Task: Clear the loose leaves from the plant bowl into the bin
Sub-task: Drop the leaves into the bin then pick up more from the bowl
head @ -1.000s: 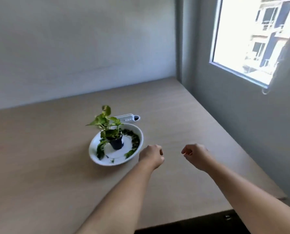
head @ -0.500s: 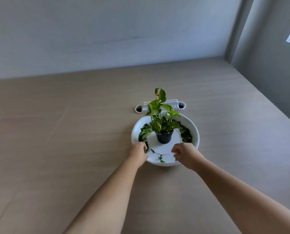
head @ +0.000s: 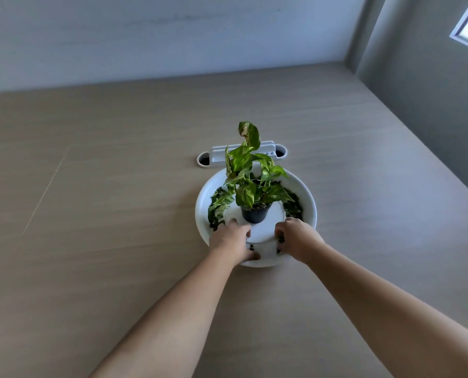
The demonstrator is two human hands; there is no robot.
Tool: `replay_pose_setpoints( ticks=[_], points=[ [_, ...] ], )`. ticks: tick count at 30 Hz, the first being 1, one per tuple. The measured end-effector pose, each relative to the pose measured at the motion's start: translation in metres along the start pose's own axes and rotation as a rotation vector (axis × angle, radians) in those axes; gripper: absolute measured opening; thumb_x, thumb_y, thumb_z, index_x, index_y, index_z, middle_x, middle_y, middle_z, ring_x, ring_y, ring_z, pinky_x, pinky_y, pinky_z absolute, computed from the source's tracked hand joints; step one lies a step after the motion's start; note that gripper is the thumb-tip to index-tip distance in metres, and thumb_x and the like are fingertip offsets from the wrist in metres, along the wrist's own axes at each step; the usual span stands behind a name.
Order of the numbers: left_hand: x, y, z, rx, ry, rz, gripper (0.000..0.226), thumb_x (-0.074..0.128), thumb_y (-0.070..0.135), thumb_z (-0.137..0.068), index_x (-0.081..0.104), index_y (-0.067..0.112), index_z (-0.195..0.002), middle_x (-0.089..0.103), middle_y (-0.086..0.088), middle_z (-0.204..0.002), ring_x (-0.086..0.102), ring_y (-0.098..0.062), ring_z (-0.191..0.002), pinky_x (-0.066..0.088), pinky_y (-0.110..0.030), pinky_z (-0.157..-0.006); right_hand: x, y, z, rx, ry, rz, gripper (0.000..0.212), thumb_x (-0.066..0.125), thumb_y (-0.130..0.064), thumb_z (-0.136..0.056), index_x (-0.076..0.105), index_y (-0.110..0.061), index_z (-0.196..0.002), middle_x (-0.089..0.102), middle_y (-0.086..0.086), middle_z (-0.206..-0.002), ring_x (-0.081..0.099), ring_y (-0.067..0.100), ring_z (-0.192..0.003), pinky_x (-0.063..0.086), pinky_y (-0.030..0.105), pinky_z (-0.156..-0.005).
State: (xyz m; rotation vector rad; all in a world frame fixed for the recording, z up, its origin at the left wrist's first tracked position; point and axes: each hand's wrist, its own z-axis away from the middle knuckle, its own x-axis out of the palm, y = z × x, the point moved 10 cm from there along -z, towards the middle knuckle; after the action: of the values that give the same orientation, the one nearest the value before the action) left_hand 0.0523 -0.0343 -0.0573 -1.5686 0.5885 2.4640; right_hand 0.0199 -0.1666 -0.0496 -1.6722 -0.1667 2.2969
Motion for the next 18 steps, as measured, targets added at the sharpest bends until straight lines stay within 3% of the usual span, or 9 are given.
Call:
replay_pose_setpoints(
  ticks=[4, 11, 15, 18],
  points=[
    [0.002, 0.015, -0.001, 0.016, 0.018, 0.026, 0.042, 0.077, 0.041, -0.072, 0.053, 0.021, -0.101, 0.048, -0.005, -0.108, 0.055, -0.028, -0.097, 0.041, -0.033, -0.071, 0.004, 0.000, -0.004, -0.019, -0.043, 0.005, 0.031, 0.072, -0.018, -0.074, 0.063, -0.009, -0.102, 0.059, 0.011, -0.107, 0.060, 0.031, -0.094, 0.050, 0.035, -0.073],
    [0.007, 0.017, -0.004, 0.076, 0.074, 0.103, 0.019, 0.067, 0.002, -0.076, 0.063, 0.014, -0.090, 0.057, -0.008, -0.102, 0.059, -0.029, -0.092, 0.039, -0.032, -0.065, 0.006, -0.003, -0.007, -0.054, -0.035, 0.009, 0.026, 0.071, -0.011, -0.073, 0.060, -0.006, -0.096, 0.058, 0.014, -0.105, 0.058, 0.030, -0.086, 0.052, 0.037, -0.072],
    [0.013, 0.020, -0.007, 0.112, 0.021, 0.143, 0.021, 0.062, -0.003, -0.076, 0.073, 0.014, -0.083, 0.065, -0.009, -0.099, 0.063, -0.029, -0.092, 0.053, -0.036, -0.077, 0.009, 0.000, -0.009, -0.050, -0.037, -0.050, 0.021, 0.068, 0.000, -0.072, 0.066, -0.007, -0.092, 0.058, 0.012, -0.106, 0.061, 0.031, -0.088, 0.052, 0.035, -0.075],
    [0.016, 0.018, -0.010, 0.096, -0.005, 0.184, 0.026, 0.058, -0.002, -0.079, 0.076, 0.017, -0.083, 0.071, -0.009, -0.098, 0.066, -0.028, -0.091, 0.056, -0.036, -0.081, 0.008, 0.003, -0.012, -0.032, -0.031, -0.088, 0.022, 0.057, 0.007, -0.074, 0.070, -0.006, -0.086, 0.062, 0.013, -0.104, 0.062, 0.031, -0.089, 0.052, 0.033, -0.076]
  ],
)
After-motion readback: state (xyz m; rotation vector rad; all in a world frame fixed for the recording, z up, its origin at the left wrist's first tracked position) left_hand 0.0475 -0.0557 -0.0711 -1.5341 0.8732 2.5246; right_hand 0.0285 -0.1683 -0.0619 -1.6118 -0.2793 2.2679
